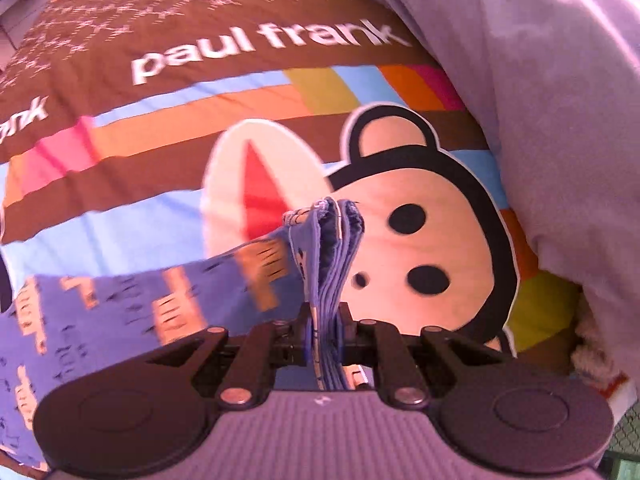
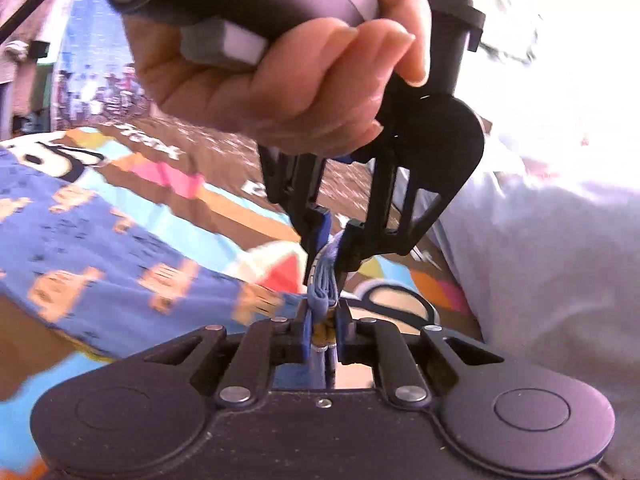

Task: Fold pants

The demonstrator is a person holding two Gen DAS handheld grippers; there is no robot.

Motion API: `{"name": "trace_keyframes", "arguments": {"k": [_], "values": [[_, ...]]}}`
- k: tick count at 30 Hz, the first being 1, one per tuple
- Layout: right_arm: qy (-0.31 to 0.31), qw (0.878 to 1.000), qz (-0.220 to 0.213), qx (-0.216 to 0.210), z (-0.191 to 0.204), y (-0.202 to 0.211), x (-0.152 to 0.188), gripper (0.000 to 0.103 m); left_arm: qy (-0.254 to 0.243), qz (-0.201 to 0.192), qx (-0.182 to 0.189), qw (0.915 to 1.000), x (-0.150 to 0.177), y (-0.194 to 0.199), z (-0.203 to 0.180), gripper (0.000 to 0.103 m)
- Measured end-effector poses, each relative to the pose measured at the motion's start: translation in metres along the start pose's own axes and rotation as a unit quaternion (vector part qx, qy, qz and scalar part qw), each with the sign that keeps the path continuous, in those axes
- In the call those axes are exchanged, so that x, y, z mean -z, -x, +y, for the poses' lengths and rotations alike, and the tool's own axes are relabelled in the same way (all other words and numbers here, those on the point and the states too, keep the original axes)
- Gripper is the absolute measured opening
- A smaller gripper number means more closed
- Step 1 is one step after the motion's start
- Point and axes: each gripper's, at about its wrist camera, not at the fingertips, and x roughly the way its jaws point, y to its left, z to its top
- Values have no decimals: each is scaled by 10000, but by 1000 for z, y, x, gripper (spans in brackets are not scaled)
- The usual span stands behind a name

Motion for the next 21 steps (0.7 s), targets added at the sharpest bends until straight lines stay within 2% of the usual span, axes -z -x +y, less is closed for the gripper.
{"name": "trace_keyframes", "arguments": {"k": [3,7,10,14,18,21], "values": [[359,9990,-216,-159,33,17,-12,11,132,-199,102,9997,23,20,42,12],[617,9966,-381,-395,74,29,-28,11,331,-422,239,9983,51,28,105,12],[746,9945,-270,-683,104,26,-40,11,605,-545,513,9954,70,21,152,12],[605,9913,129,-1160,139,16,-50,11,884,-638,986,9891,96,-5,200,12],[893,9863,511,-1291,165,4,-36,11,971,-676,1167,9861,116,-37,225,25],[1240,9832,567,-1212,178,1,-32,16,881,-974,1390,9815,123,-41,231,28]]}}
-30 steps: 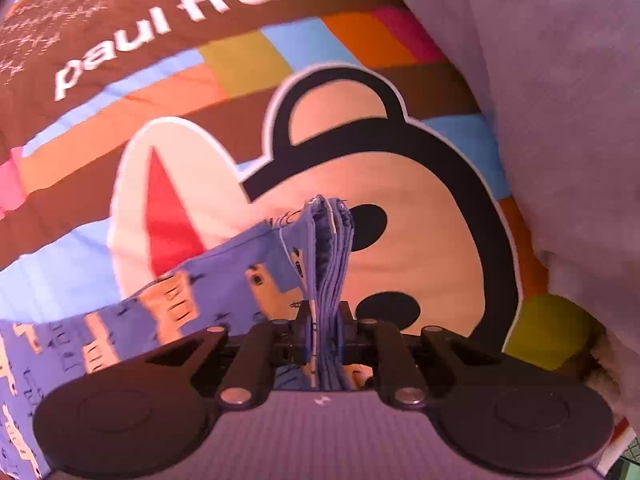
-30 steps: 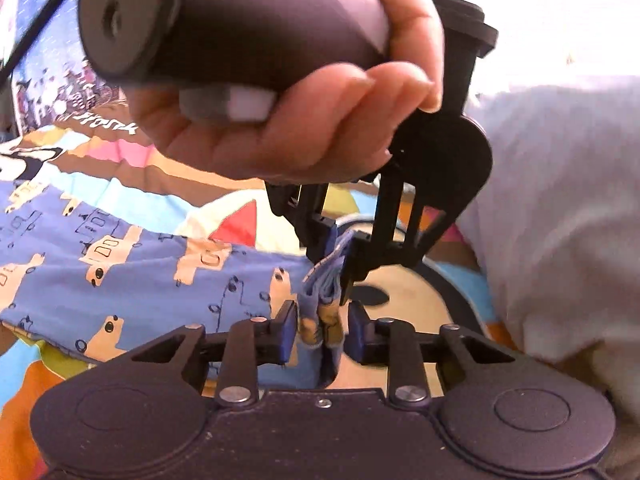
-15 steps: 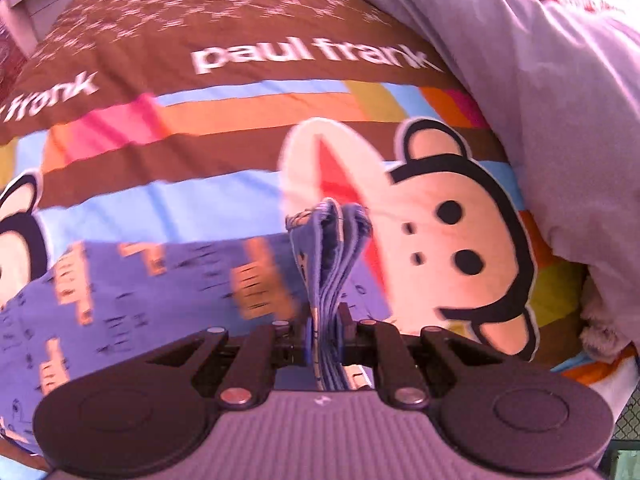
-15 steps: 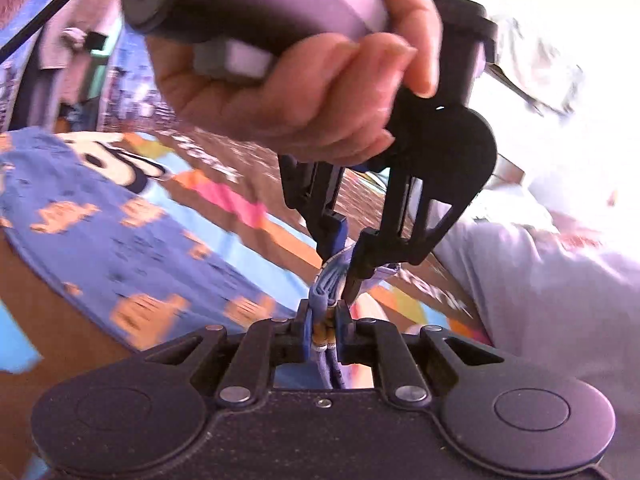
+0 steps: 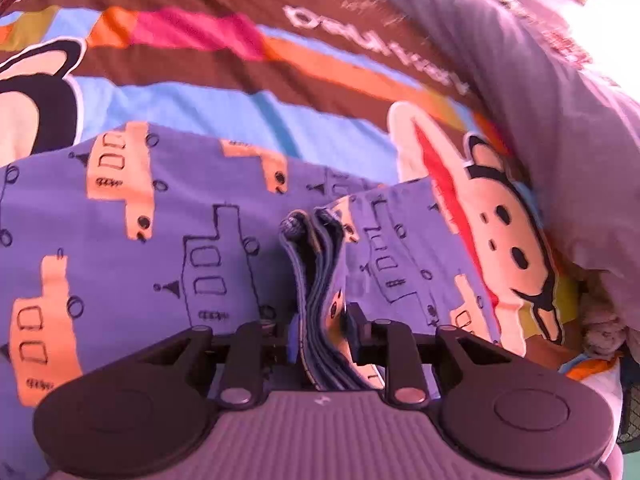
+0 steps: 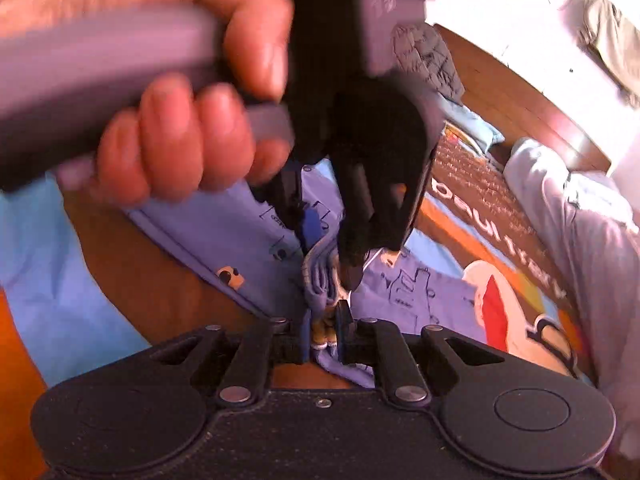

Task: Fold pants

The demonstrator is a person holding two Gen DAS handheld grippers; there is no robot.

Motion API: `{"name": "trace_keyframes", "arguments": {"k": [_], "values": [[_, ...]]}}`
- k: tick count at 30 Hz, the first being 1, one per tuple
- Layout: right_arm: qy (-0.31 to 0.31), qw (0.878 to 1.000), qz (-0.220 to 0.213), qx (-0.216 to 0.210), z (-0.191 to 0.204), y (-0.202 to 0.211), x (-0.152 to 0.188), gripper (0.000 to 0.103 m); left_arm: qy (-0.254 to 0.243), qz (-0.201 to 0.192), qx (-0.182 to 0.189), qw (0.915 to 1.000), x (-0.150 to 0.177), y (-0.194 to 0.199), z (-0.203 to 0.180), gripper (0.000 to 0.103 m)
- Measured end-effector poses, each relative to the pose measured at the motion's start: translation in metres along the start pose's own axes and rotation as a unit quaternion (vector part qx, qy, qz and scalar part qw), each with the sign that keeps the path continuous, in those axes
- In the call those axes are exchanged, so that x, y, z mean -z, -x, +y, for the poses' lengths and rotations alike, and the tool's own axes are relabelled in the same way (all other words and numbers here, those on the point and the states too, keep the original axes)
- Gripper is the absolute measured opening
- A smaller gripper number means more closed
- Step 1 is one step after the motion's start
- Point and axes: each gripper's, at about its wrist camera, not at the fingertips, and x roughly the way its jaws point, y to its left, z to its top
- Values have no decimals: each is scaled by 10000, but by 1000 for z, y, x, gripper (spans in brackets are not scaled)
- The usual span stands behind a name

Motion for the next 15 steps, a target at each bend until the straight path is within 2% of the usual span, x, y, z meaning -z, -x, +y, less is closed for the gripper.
{"name": "trace_keyframes", "arguments": {"k": [4,7,12,15], "values": [[286,9993,77,214,10,-3,1,25,-40,-180,193,9996,4,3,4,34],[679,9966,171,428,26,-9,0,25,125,-255,336,9990,6,4,9,34],[1287,9881,149,828,48,-14,7,24,-147,-268,323,9990,7,6,11,21],[1322,9879,199,791,50,-16,8,17,-48,-298,425,9986,8,7,16,14]]}}
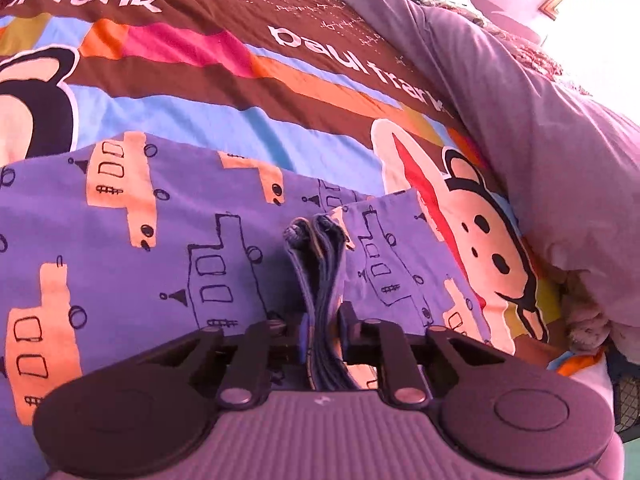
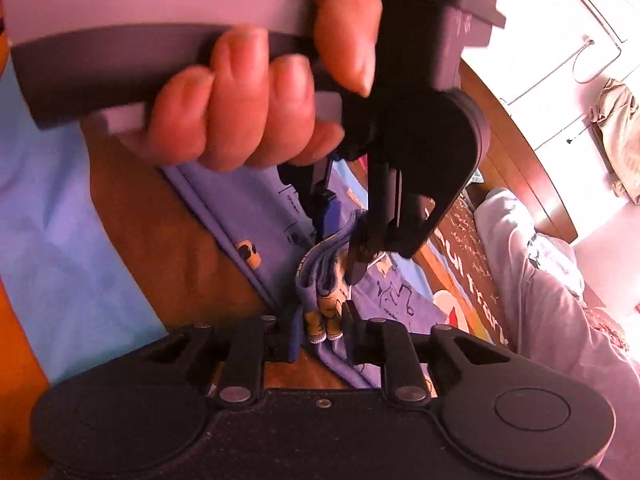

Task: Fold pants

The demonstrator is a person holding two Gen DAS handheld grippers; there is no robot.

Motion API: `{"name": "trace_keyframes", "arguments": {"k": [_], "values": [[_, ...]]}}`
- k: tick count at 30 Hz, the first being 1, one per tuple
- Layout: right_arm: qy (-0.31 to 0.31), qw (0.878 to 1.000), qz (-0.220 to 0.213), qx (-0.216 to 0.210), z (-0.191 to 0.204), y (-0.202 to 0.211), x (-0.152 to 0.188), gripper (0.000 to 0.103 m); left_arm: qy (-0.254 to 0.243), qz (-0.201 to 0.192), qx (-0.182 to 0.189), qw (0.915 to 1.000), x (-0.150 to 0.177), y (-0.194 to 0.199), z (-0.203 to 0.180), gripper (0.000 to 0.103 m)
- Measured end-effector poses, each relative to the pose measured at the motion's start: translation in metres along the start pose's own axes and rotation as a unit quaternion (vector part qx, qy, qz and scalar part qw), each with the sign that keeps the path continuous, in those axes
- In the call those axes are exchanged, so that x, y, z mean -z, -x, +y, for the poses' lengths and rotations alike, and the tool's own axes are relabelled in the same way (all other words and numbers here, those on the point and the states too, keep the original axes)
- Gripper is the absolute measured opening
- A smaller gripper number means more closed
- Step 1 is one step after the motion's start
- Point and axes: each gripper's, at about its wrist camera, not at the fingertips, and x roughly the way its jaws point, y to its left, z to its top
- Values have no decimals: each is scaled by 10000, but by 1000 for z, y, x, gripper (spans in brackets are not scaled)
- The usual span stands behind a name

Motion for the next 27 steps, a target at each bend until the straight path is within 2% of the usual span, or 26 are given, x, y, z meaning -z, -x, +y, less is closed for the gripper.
{"name": "trace_keyframes", "arguments": {"k": [4,8,14,17,20,21,22,23,24,25,27], "values": [[1,10000,34,-4,-4,-2,-3,12,66,-55,21,10000,0,8,0,12],[-169,9999,-10,-19,-3,10,-19,11,-219,-107,-298,9993,0,30,-2,12],[-382,9984,-321,-276,10,25,-55,11,-188,-121,-503,9985,1,66,36,12],[-345,9975,-360,-510,26,22,-67,11,-224,11,-764,9968,5,63,55,20],[0,9983,-177,-563,46,9,-67,11,-198,-91,-718,9972,10,64,62,25],[25,9978,-233,-620,46,6,-66,11,-222,-102,-736,9970,10,66,60,31],[23,9977,-271,-614,44,7,-65,13,-305,-121,-796,9963,11,68,58,41],[-41,9975,-327,-632,41,9,-64,18,-412,-163,-924,9947,11,72,54,47],[-99,9970,-380,-671,36,12,-61,21,-509,-264,-1147,9917,11,75,48,58],[-108,9966,-425,-696,35,20,-57,25,-592,-428,-1435,9869,12,79,42,66],[-2,9970,-502,-581,27,36,-44,33,-769,-879,-2108,9705,14,83,28,78]]}}
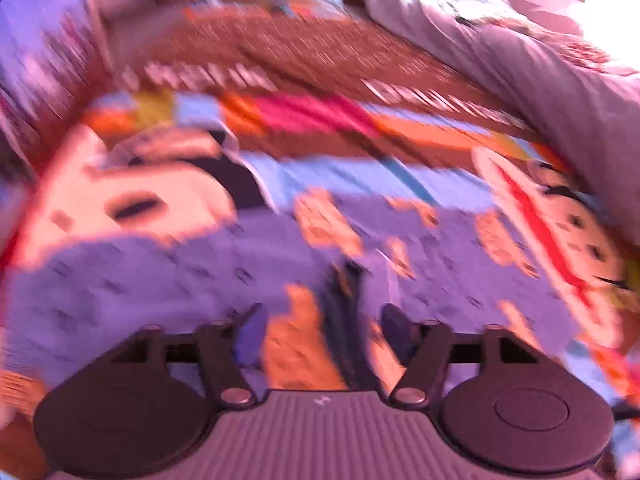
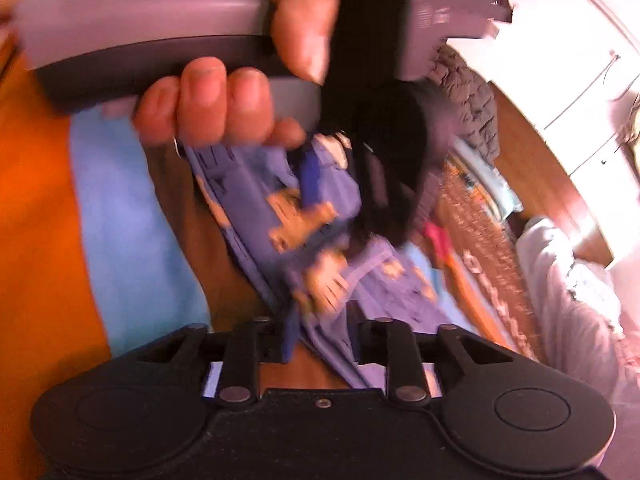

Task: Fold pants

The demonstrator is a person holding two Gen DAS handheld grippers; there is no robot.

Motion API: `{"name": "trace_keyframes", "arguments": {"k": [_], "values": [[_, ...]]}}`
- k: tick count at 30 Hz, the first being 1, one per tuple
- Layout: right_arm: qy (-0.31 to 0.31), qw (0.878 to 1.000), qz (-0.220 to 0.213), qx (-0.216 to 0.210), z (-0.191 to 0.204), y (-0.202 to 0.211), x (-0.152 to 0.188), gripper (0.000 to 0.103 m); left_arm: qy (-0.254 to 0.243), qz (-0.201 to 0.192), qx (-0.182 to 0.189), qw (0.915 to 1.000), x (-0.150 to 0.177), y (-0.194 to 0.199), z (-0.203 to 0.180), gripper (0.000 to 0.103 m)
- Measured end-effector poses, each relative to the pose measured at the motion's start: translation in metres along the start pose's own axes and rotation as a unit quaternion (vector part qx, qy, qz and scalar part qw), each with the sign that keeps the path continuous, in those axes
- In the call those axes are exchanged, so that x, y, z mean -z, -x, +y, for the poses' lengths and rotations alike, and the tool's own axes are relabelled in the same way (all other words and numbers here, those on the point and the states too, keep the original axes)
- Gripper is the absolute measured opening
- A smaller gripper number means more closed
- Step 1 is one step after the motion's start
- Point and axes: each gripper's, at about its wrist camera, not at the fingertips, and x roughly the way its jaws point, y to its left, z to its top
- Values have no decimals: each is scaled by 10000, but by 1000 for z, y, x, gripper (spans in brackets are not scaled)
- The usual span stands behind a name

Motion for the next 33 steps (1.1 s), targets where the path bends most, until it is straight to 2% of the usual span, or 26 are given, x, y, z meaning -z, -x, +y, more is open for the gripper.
{"name": "trace_keyframes", "arguments": {"k": [1,2,4,7,10,12,14,16,17,18,19,21,22,24,25,26,27,28,29,31,33], "values": [[47,9999,-27,143,-7,10,10,40,-25,-206,-274,9994,1,2,-5,86],[35,9996,-34,285,-16,17,19,50,-8,-422,-543,9976,1,4,-11,89],[-170,9980,55,606,-43,23,39,62,80,-682,-806,9944,3,0,-19,91],[-820,9897,426,1092,-94,6,60,71,250,-511,-1187,9913,4,-22,-23,92],[-1453,9787,448,1378,-130,-26,69,74,252,-425,-1627,9854,10,-39,-19,103],[-1662,9755,361,1398,-137,-49,70,75,494,-610,-1800,9805,15,-43,-16,103],[-1575,9781,257,1339,-137,-78,67,75,492,-519,-2210,9726,17,-48,-15,98],[-1267,9817,380,1369,-132,-106,72,71,445,-557,-2243,9719,20,-51,-13,101],[-1079,9810,537,1519,-130,-122,77,69,459,-561,-2258,9715,20,-51,-13,101],[-1113,9785,655,1607,-133,-134,83,69,389,-572,-2312,9704,20,-51,-16,101],[-1476,9755,656,1492,-141,-135,91,71,323,-594,-2372,9691,21,-51,-18,101],[-1691,9725,632,1471,-151,-135,92,72,335,-616,-2373,9689,20,-48,-18,99],[-1677,9739,585,1416,-153,-131,92,71,472,-607,-2279,9707,19,-42,-16,94],[-1594,9751,485,1465,-155,-118,88,70,1069,-704,-1807,9752,18,-23,-6,91],[-1623,9741,340,1540,-155,-103,85,73,1382,-840,-1482,9756,20,-11,0,91],[-1729,9717,198,1596,-153,-84,82,80,1642,-962,-1175,9747,22,1,5,91],[-1813,9702,126,1606,-150,-69,81,84,1751,-994,-1032,9741,24,7,7,93],[-1827,9707,126,1557,-145,-59,81,96,1765,-960,-949,9750,27,11,7,97],[-1671,9752,255,1432,-136,-55,83,102,1663,-854,-915,9781,30,11,5,98],[-1034,9833,767,1284,-112,-69,91,101,1424,-499,-1021,9833,41,7,0,98],[-556,9853,690,1458,-102,-73,82,101,1437,-552,-908,9839,53,16,0,96]]}}
